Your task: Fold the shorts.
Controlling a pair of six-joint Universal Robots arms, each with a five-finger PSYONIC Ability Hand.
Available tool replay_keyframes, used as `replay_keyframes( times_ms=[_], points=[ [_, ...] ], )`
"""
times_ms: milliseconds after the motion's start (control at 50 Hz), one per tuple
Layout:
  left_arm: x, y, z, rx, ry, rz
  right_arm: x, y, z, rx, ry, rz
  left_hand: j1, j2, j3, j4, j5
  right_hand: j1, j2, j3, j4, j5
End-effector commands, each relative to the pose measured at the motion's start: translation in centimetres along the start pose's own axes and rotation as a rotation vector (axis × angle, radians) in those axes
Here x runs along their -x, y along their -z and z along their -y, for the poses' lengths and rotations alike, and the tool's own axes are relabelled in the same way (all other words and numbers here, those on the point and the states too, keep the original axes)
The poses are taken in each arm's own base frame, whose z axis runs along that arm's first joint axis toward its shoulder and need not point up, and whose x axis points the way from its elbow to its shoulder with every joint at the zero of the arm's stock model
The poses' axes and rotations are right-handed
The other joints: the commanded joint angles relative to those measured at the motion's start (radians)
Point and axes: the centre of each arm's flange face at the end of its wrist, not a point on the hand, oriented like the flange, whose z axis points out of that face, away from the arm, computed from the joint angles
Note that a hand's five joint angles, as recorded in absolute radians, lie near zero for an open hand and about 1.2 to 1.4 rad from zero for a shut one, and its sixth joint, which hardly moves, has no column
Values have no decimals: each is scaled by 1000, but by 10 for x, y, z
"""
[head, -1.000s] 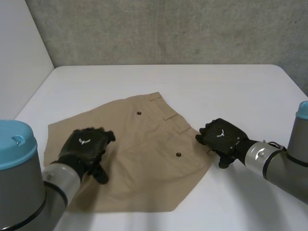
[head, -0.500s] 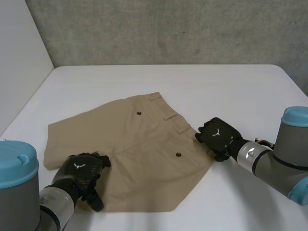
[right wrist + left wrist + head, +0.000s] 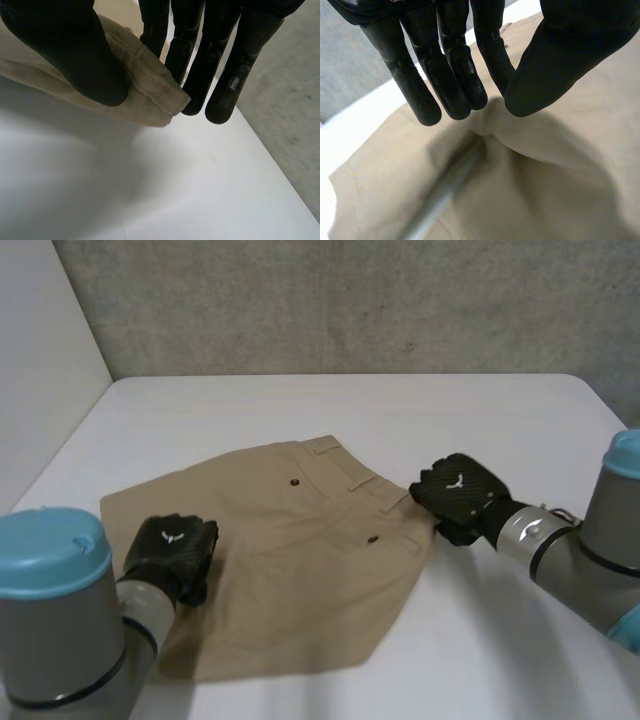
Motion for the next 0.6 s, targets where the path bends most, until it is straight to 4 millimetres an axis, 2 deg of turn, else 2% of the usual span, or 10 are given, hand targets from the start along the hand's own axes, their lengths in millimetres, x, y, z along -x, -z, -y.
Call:
replay_keyframes(
  times_ms=[20,100,140,160,180,200,220,260,440,600],
  points=[
    [3,-14,42,-136,-26,22,-18,30,30,22,-98,-99,271,206,211,202,248,441,225,227,208,262],
    [6,-15,56,-168,-20,30,-18,42,39,15,-93,-112,271,206,211,202,248,441,225,227,208,262],
    [4,-13,53,-150,-22,18,-18,44,40,16,-95,-117,271,206,211,202,248,441,225,227,208,262],
    [3,-10,51,-138,-25,12,-18,45,40,17,-97,-122,193,128,133,123,170,441,225,227,208,262],
    [1,-2,47,-109,-35,-9,-19,45,40,24,-101,-141,-174,-239,-234,-244,-197,441,225,227,208,262],
    [0,4,43,-90,-41,-20,-20,44,39,33,-105,-151,-352,-417,-412,-422,-375,441,225,227,208,262],
    [-2,9,39,-72,-49,-38,-22,43,36,48,-111,-171,-490,-555,-551,-560,-514,441,225,227,208,262],
    [-10,23,28,-35,-70,-98,-27,37,24,109,-133,-223,-623,-688,-684,-693,-647,441,225,227,208,262],
    [-23,57,-1,16,-98,-251,-37,8,-5,223,-129,-302,-612,-677,-673,-682,-636,441,225,227,208,262],
    [-32,71,-20,62,-128,-296,-35,4,-6,200,-130,-296,-606,-671,-667,-676,-630,441,225,227,208,262]
  ],
)
